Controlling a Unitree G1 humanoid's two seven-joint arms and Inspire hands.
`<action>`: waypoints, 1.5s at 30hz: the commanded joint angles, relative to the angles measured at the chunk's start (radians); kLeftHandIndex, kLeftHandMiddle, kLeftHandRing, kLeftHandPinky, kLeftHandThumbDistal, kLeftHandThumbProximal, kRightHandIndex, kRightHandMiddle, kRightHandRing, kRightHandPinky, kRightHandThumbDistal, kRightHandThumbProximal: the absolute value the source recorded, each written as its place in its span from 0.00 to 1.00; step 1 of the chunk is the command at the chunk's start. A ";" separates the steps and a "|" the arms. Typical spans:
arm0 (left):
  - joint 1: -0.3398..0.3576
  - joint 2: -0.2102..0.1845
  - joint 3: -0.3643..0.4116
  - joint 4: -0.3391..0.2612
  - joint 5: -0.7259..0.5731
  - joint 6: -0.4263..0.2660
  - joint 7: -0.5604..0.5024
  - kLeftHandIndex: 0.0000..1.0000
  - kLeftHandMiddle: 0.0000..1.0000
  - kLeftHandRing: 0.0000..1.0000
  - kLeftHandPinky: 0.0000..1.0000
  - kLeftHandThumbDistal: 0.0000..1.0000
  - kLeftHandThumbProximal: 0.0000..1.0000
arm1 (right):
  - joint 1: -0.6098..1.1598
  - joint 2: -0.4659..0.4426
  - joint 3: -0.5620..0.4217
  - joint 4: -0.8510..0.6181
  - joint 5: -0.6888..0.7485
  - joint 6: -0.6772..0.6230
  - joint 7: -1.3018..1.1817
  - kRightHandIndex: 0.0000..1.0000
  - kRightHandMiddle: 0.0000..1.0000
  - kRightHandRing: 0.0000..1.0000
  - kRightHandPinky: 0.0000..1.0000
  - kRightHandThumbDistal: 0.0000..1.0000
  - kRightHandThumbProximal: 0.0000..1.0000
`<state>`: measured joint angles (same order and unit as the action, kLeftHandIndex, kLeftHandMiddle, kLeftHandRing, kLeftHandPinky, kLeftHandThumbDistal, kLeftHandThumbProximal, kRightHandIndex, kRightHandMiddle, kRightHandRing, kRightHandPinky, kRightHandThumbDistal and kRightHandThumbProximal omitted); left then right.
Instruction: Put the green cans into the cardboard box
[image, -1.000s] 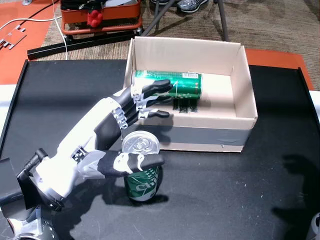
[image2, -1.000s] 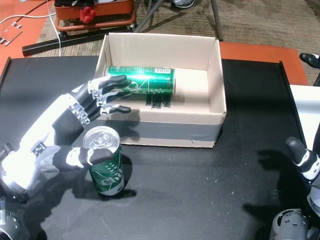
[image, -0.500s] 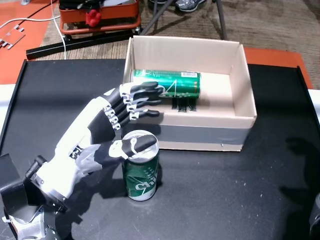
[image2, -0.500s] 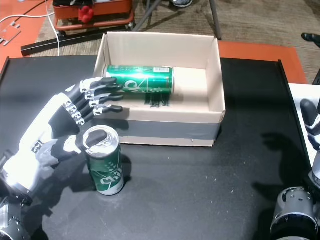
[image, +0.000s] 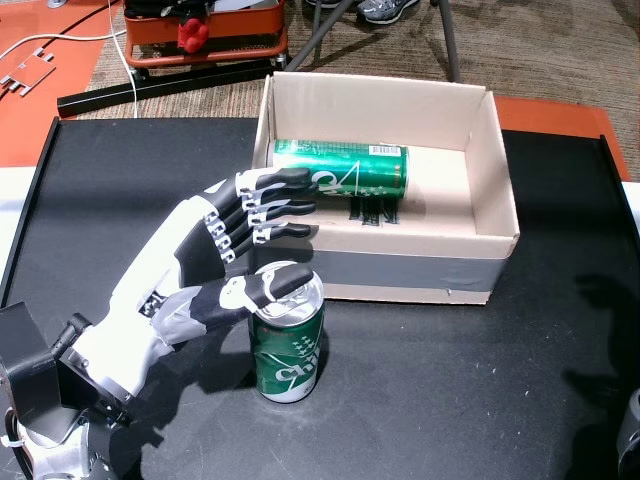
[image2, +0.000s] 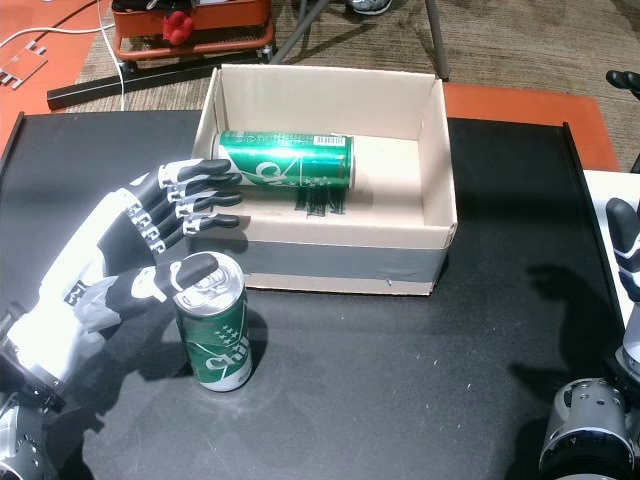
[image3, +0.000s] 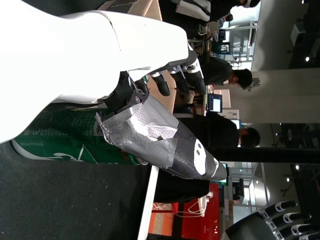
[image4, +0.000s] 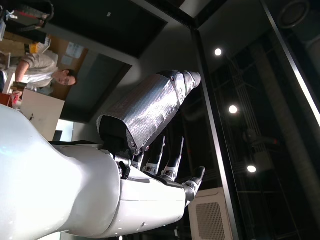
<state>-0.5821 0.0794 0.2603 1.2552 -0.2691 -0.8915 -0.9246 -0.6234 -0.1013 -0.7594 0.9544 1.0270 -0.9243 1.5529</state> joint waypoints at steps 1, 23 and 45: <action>0.013 0.008 -0.002 0.006 0.019 0.009 -0.005 0.75 0.79 0.81 0.79 1.00 0.36 | -0.005 -0.005 -0.004 0.001 -0.019 -0.011 0.041 0.62 0.61 0.66 0.90 1.00 0.57; 0.018 0.015 -0.071 0.018 0.089 0.008 0.083 0.72 0.80 0.84 0.80 1.00 0.36 | -0.012 -0.002 -0.005 0.027 -0.050 -0.045 -0.021 0.60 0.58 0.63 0.89 1.00 0.62; 0.046 -0.022 -0.121 0.042 0.198 0.050 0.205 0.70 0.77 0.83 0.88 1.00 0.38 | 0.005 0.009 0.008 0.003 -0.101 -0.076 -0.120 0.58 0.55 0.61 0.88 1.00 0.67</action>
<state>-0.5513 0.0600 0.1334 1.2874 -0.0709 -0.8550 -0.7124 -0.6251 -0.0931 -0.7546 0.9658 0.9370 -0.9945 1.4363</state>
